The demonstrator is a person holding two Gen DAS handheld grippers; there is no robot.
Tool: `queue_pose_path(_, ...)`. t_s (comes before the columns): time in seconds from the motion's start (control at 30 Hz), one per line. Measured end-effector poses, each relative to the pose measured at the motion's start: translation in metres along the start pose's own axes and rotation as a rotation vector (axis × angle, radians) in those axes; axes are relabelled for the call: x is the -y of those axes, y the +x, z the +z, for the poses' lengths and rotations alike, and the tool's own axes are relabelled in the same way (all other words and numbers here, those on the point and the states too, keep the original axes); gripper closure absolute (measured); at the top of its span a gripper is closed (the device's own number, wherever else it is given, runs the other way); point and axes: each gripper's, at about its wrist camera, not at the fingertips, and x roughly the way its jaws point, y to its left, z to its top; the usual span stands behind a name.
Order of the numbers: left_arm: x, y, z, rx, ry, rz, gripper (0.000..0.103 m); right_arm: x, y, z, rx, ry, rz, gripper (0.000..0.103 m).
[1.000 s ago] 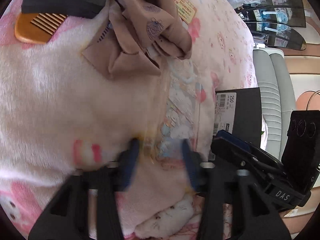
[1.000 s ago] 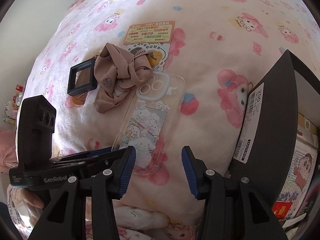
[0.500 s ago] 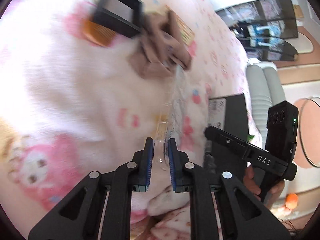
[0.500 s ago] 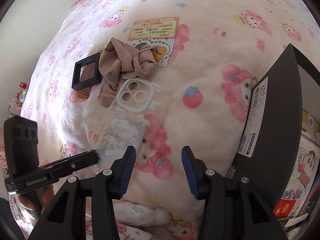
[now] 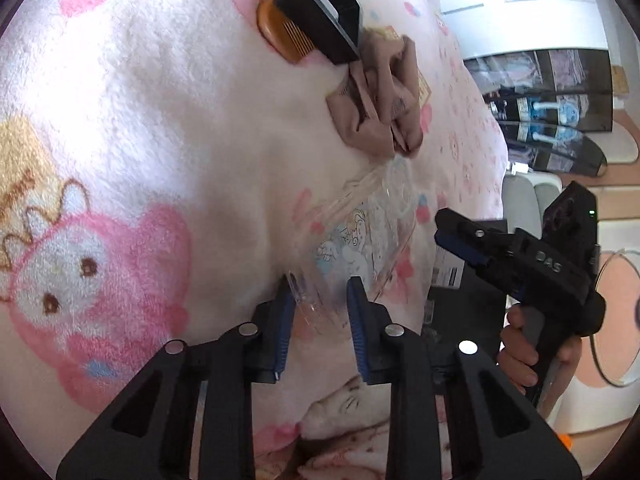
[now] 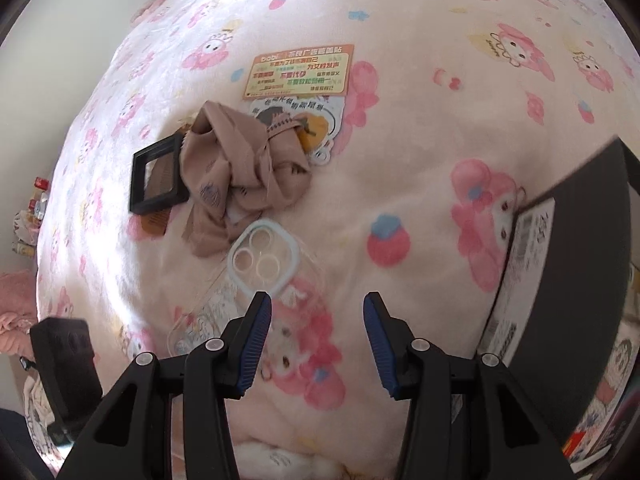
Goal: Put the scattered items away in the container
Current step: 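Grasp the clear phone case edge with the left gripper and lift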
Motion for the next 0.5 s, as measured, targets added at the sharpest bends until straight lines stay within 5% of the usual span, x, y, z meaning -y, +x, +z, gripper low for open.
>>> queue_pose_path(0.17,0.0,-0.026,0.011,0.122,-0.017,0.096,0.083,0.0,0.015,0.017,-0.037,0.004,-0.027,0.059)
queue_pose_path(0.5,-0.011,-0.017,0.02,0.076,-0.025,0.104,0.072,-0.01,0.041,0.01,-0.114,-0.015,0.089,0.056)
